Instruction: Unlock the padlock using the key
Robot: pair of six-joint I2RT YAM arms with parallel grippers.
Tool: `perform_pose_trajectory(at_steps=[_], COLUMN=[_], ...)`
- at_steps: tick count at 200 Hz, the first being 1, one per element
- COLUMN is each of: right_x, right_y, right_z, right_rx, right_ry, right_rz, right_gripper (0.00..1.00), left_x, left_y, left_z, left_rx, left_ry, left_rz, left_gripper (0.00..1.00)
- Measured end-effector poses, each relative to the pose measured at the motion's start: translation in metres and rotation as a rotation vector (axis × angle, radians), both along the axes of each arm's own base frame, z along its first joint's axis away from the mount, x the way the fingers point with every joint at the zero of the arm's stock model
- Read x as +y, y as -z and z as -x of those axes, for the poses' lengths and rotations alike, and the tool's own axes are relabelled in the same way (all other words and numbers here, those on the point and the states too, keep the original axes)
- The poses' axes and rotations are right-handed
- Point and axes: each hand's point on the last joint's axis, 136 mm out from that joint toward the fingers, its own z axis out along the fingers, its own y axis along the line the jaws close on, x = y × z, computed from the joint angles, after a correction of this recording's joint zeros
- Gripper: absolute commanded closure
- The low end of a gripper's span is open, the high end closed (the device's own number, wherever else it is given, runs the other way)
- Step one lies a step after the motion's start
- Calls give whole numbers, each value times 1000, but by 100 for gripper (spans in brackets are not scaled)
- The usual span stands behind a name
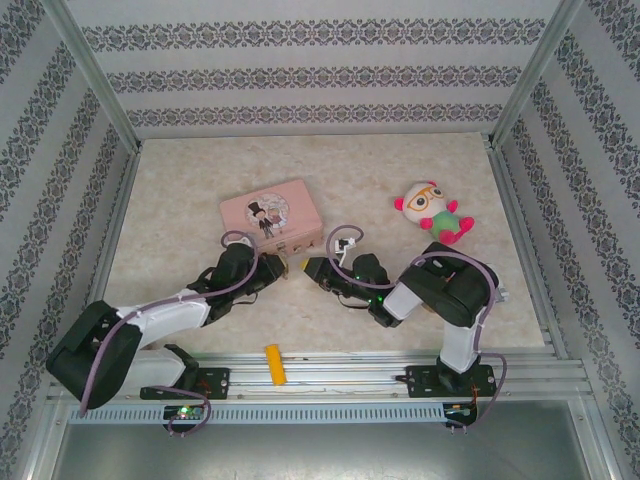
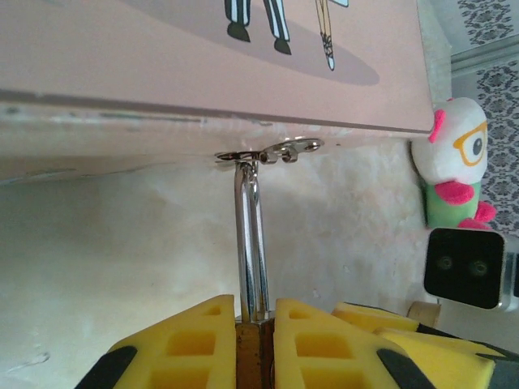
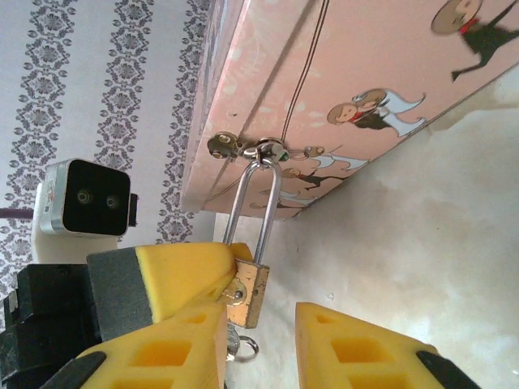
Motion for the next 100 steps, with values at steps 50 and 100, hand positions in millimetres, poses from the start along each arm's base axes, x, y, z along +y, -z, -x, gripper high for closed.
perform_pose_trajectory(at_steps=[50, 100], right_x=[-1, -4], right_y=[-9, -23], right_z=[8, 21], right_rx=[-56, -152], right_ry=[-29, -61], right_rz=[72, 342], right_gripper=[73, 74], left_x=[7, 9], left_y=[5, 3], left_z=[5, 3], left_rx=[39, 87], left_ry=[-31, -76], left_rz=[-31, -18], left_gripper=[100, 100])
